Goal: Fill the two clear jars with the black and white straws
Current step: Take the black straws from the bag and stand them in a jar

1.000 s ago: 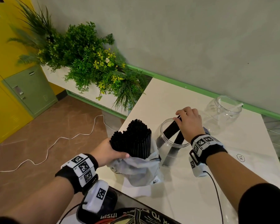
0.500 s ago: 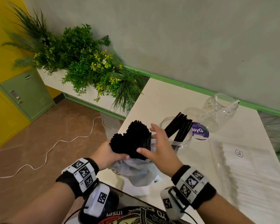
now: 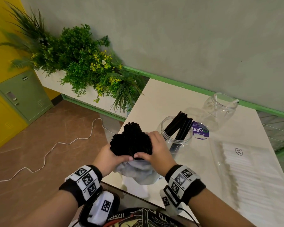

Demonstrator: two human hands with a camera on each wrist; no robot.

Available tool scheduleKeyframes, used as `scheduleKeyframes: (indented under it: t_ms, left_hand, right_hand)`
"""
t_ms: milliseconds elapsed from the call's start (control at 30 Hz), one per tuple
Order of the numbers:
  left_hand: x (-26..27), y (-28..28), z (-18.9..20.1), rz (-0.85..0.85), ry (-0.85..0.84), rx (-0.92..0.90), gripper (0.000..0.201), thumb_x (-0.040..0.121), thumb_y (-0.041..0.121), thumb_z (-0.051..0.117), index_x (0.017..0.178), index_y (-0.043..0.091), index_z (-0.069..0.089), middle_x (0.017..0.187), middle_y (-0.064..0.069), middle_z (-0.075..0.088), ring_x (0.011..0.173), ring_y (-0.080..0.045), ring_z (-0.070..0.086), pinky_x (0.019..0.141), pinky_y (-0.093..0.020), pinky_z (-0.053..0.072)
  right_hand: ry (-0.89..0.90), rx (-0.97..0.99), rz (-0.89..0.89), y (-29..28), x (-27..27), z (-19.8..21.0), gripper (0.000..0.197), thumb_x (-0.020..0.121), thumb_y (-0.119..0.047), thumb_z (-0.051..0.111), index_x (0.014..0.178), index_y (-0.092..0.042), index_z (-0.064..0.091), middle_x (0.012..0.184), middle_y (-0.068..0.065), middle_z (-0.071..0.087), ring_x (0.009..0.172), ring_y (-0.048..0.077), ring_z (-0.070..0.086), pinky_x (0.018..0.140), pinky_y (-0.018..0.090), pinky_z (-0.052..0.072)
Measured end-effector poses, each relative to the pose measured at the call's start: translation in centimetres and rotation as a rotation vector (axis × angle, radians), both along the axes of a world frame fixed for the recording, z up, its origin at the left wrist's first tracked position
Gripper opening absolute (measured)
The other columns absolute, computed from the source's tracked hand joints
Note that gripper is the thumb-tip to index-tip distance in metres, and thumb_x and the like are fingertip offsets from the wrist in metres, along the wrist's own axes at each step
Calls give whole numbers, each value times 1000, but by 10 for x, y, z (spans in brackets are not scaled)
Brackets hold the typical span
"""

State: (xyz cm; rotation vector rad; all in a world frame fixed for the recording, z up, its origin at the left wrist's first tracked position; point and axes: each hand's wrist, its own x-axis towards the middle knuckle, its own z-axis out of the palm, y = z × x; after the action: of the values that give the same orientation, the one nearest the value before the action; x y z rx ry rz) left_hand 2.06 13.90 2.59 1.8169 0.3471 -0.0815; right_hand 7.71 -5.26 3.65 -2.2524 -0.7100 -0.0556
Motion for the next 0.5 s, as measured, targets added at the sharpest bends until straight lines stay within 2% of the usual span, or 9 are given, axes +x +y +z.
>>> scheduleKeyframes:
  t_ms: [67, 167, 267, 300, 400, 500]
  left_hand:
    - [0, -2, 3, -20, -4, 12, 44, 61, 10, 88, 93, 21, 60, 93, -3, 69, 88, -14, 65, 80, -34, 53]
    - [0, -1, 3, -53, 8, 12, 39, 63, 7, 86, 88, 20, 60, 87, -4, 69, 79, -11, 65, 73, -30, 53]
    - [1, -1, 3, -59, 7, 14, 39, 64, 5, 85, 89, 19, 59, 83, 1, 67, 69, 1, 63, 62, -14, 47]
    - [2, -1, 2, -57, 4, 12, 40, 64, 6, 86, 90, 19, 59, 85, 1, 68, 73, -1, 63, 63, -14, 47]
    - [4, 0, -1, -54, 4, 22, 46, 61, 13, 89, 96, 20, 61, 94, -1, 69, 90, -16, 65, 78, -29, 51]
    - [5, 1, -2, -75, 8, 71, 44, 63, 17, 88, 98, 21, 62, 95, 0, 70, 93, -17, 65, 84, -35, 52]
  right_hand:
    - [15, 4, -16, -4, -1, -2, 72, 65, -61, 67, 114, -9, 56, 104, -3, 49, 99, 18, 48, 92, 30, 41]
    - [46, 36, -61, -8, -2, -5, 58, 63, -52, 77, 98, -10, 56, 95, -6, 46, 91, 18, 47, 84, 28, 42]
    - [66, 68, -84, -10, -2, -5, 49, 62, -43, 84, 89, -12, 57, 89, -4, 47, 84, 17, 47, 77, 20, 38]
    - [74, 78, -90, -10, -1, -3, 48, 62, -41, 85, 88, -11, 58, 88, -3, 48, 82, 17, 48, 75, 17, 37]
    - [108, 141, -99, -12, 1, 3, 41, 64, -33, 86, 85, -11, 57, 85, -1, 49, 80, 17, 50, 73, 13, 37]
    - [176, 213, -103, -15, 0, 11, 33, 71, -31, 82, 81, -18, 54, 86, 0, 50, 83, 21, 53, 76, 23, 43]
